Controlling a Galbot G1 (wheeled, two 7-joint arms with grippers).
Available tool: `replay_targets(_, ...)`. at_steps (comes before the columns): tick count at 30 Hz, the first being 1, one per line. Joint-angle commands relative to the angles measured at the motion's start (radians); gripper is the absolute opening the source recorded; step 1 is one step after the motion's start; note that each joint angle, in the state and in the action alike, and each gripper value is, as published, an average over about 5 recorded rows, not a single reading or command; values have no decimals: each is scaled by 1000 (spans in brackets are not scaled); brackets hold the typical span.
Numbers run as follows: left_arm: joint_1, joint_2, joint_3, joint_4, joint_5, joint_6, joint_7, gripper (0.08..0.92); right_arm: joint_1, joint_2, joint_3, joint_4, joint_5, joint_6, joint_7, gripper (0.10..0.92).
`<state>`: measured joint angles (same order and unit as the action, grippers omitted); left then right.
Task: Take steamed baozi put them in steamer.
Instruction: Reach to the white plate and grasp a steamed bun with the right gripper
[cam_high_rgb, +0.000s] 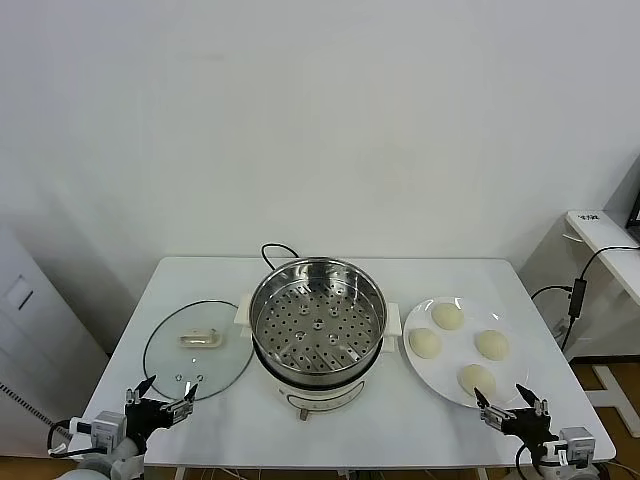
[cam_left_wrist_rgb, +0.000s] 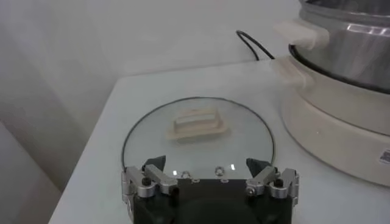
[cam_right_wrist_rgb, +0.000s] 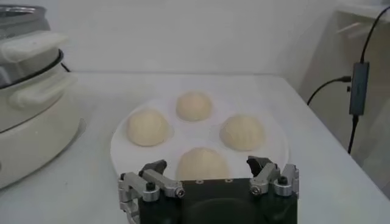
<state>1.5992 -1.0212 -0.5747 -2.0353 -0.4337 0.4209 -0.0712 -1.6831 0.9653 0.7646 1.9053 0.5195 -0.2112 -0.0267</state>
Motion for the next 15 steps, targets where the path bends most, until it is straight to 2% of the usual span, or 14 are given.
replay_targets(1,3,-5,-4,-5,-2,0,0,823,86,-43,25,-28,-191,14,-52,823)
replay_targets(8,5,-18,-8,-19,-2,7,0,823,281,-155,-43,-142,-525,107,-84,823)
replay_targets(15,8,-25,-7,-25,3,14,0,823,551,-307,-255,-284,-814,145,-128,823)
